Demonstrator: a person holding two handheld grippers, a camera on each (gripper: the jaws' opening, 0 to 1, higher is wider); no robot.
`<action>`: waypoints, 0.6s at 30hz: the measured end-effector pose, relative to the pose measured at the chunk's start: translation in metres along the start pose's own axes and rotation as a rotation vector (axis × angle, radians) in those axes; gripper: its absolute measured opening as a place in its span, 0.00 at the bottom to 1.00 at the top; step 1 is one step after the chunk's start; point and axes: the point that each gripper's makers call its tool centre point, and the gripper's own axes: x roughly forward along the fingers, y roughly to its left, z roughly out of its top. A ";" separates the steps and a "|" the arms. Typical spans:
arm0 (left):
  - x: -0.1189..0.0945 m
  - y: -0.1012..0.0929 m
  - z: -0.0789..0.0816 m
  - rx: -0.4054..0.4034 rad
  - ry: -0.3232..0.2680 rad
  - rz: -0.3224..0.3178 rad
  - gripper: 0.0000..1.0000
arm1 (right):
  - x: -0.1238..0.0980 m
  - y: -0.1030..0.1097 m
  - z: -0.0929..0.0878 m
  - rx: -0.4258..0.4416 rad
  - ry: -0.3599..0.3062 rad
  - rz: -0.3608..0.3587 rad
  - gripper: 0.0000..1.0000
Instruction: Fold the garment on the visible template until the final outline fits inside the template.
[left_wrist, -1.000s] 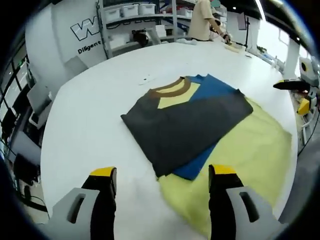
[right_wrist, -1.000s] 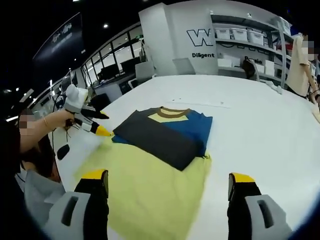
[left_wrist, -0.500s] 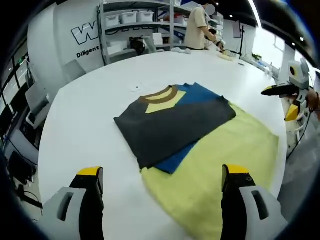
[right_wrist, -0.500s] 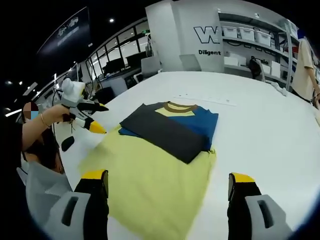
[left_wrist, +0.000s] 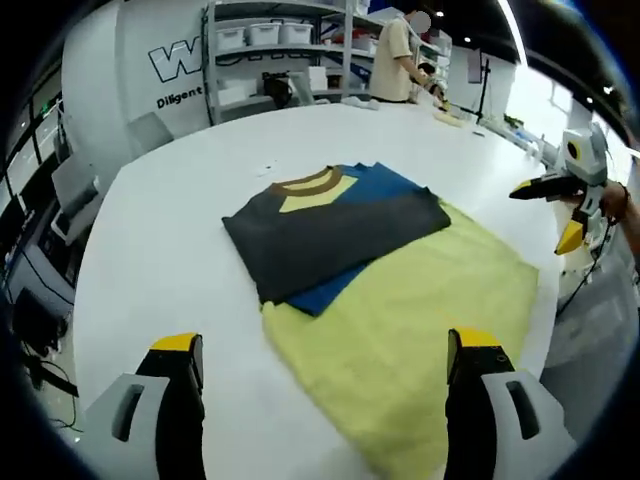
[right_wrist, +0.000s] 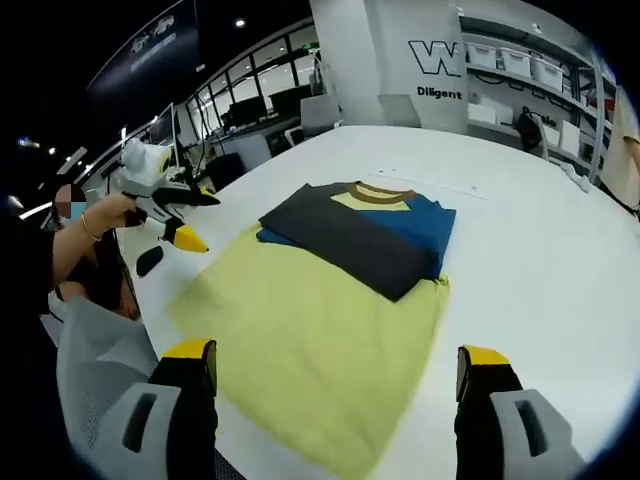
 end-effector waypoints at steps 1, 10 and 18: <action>-0.002 -0.001 -0.003 0.002 0.006 -0.001 0.99 | 0.000 0.000 -0.002 -0.003 0.007 -0.001 0.99; -0.014 -0.012 -0.024 -0.014 0.032 -0.012 0.98 | -0.001 -0.001 -0.020 -0.009 0.040 0.012 0.99; -0.023 -0.024 -0.046 -0.045 0.060 -0.030 0.94 | -0.004 -0.007 -0.031 -0.006 0.046 -0.001 0.96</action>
